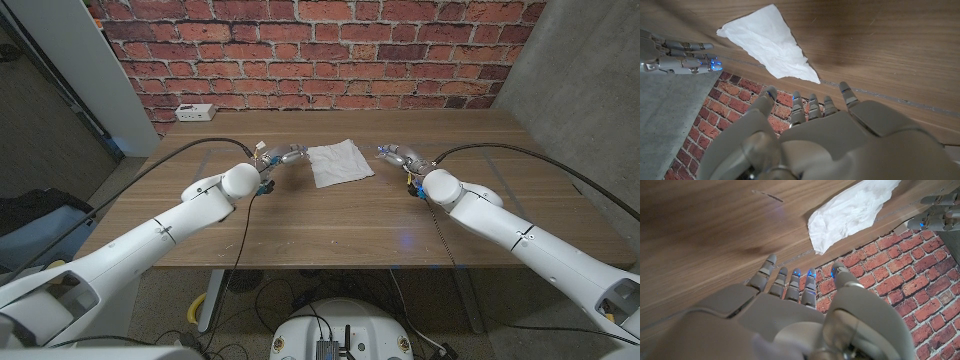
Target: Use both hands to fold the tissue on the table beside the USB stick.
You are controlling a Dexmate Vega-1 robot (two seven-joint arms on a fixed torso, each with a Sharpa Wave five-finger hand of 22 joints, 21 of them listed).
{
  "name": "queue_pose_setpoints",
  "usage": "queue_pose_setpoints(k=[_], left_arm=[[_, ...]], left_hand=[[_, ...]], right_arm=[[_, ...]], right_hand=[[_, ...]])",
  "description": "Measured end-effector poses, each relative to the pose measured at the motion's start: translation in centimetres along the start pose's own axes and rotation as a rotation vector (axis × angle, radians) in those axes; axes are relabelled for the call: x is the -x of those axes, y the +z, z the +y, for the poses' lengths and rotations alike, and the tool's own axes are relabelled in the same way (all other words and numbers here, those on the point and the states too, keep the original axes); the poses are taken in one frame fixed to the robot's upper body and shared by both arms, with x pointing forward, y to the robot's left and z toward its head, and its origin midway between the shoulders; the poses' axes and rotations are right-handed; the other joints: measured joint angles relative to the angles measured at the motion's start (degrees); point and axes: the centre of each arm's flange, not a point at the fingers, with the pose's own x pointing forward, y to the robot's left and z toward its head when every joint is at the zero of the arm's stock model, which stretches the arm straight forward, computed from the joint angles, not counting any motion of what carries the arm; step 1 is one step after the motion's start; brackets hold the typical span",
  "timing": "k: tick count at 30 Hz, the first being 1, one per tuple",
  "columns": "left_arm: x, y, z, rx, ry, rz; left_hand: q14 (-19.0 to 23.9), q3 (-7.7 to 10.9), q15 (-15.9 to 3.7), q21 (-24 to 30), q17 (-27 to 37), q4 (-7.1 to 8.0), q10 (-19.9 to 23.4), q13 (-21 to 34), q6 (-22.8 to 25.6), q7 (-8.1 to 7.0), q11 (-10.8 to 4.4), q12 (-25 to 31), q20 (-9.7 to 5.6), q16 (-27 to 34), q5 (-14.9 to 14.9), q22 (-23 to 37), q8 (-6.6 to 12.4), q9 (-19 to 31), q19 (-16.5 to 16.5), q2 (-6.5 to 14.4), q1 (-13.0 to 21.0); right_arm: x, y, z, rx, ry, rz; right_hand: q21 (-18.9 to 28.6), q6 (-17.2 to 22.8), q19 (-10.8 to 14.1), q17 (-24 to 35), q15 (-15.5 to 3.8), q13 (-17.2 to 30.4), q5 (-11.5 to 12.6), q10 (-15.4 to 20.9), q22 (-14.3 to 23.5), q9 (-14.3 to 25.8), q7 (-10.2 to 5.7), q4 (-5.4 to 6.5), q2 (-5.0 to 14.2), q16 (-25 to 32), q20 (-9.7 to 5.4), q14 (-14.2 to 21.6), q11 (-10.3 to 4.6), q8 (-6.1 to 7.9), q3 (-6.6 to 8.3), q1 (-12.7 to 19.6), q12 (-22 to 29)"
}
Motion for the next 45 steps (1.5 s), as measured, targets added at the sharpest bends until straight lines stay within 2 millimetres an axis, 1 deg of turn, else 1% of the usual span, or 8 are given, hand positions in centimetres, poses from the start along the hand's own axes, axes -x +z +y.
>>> queue_pose_setpoints(k=[6,12,18,23,28,36,41,45], left_arm=[[-0.1,0.1,-0.3,-0.06,-0.02,0.028],[-0.2,0.5,-0.7,-0.118,-0.024,0.044],[-0.3,1.1,-1.0,-0.179,-0.014,0.055],[-0.4,1.5,-1.2,-0.236,0.0,0.066],[-0.5,2.1,-1.5,-0.304,0.024,0.077],[-0.8,3.0,-1.7,-0.396,0.063,0.082],[-1.0,3.4,-1.9,-0.44,0.075,0.083],[-1.2,3.8,-2.1,-0.476,0.08,0.081]], left_hand=[[1.33,0.14,0.08,0.0,-0.07,-1.24,1.76,0.0,3.25,-0.04,-0.46,0.0,0.04,0.0,0.0,0.0,0.0,0.0,1.92,-0.55,2.06],[2.21,0.48,0.35,-0.21,-0.29,-2.05,2.86,0.01,5.95,0.01,-0.57,0.0,0.07,0.0,0.0,0.0,0.0,0.26,3.21,-0.77,4.47],[2.57,0.68,0.09,-0.2,-0.28,-2.6,3.28,0.01,7.52,-0.21,-0.98,0.0,-0.23,0.0,0.0,0.01,0.45,0.29,4.32,-1.11,6.7],[2.54,0.54,0.06,-1.14,-0.28,-3.22,3.01,0.01,8.85,-0.73,-1.24,-0.69,0.07,-0.27,0.0,-0.25,0.46,0.28,4.62,-2.84,9.02],[-0.37,-0.25,0.88,-3.11,-0.12,-3.34,0.66,0.1,9.28,-1.21,-1.67,-1.84,-0.22,-0.9,0.0,-0.27,0.0,0.28,2.45,-5.02,12.31],[-3.42,-1.53,1.56,-4.81,-0.13,-2.89,-0.75,0.16,11.09,-5.06,-1.9,-2.23,-0.85,-0.9,0.0,-0.1,-0.05,0.27,1.2,-7.18,15.7],[-5.15,-3.48,1.25,-6.18,-0.13,-2.71,-1.27,0.15,13.45,-8.01,-2.42,-2.23,-1.44,-0.9,0.0,-0.1,-0.05,0.27,0.18,-9.06,18.04],[-5.33,-4.5,1.44,-6.92,-0.13,-2.54,-1.27,0.15,15.28,-9.57,-2.42,-2.23,-1.45,-0.9,0.34,-0.1,0.31,0.27,0.18,-10.08,19.28]], right_arm=[[0.3,0.9,0.8,0.05,0.018,-0.001],[0.6,1.2,1.4,0.092,0.025,0.006],[0.7,1.5,1.9,0.134,0.029,0.009],[0.6,1.7,2.2,0.177,0.025,0.011],[0.5,2.1,2.7,0.221,0.024,0.006],[0.3,2.3,3.4,0.282,0.017,0.001],[0.1,2.4,3.6,0.304,0.012,-0.004],[0.0,2.5,3.8,0.317,0.009,-0.007]], right_hand=[[0.13,0.43,0.3,0.0,-0.31,0.0,0.0,0.28,-0.08,0.0,-0.17,-0.47,-0.08,0.0,-0.29,0.31,-0.28,-0.41,0.47,1.29,0.0],[0.13,1.13,1.16,-0.27,-1.13,0.0,0.0,0.67,-0.15,0.0,-0.32,-1.18,-0.17,0.0,-0.7,1.13,-0.68,-0.41,1.68,3.03,0.0],[0.53,2.48,2.46,-0.27,-1.76,0.0,0.0,1.09,-0.15,-0.01,-0.25,-2.07,-0.36,0.0,-1.01,1.75,-1.09,-0.41,2.61,6.19,0.0],[0.53,3.88,3.47,-0.53,-2.05,0.0,-0.22,1.97,-0.15,-0.01,-0.41,-2.8,-1.1,0.0,-1.21,2.66,-1.27,-0.41,3.34,9.69,-0.16],[0.53,4.82,3.88,-0.53,-2.07,0.0,-0.22,2.52,-0.15,-0.01,-0.52,-3.04,-1.71,0.0,-1.64,3.1,-1.3,-0.4,3.58,11.94,-0.16],[0.53,6.25,5.12,-0.81,-2.15,0.0,-0.22,3.54,-0.14,-0.01,-0.72,-3.28,-2.72,0.0,-2.25,3.58,-1.5,-0.4,3.81,15.99,-0.16],[0.53,6.72,5.34,-0.81,-2.25,0.0,-0.22,3.84,-0.14,-0.01,-0.86,-3.28,-3.62,0.0,-2.02,3.68,-1.81,-0.4,3.81,16.89,-0.63],[0.53,6.86,5.43,-0.81,-2.25,0.0,-0.22,3.84,-0.14,-0.01,-0.72,-3.28,-4.01,-0.27,-1.94,3.68,-1.81,-0.4,3.81,17.27,-0.66]])
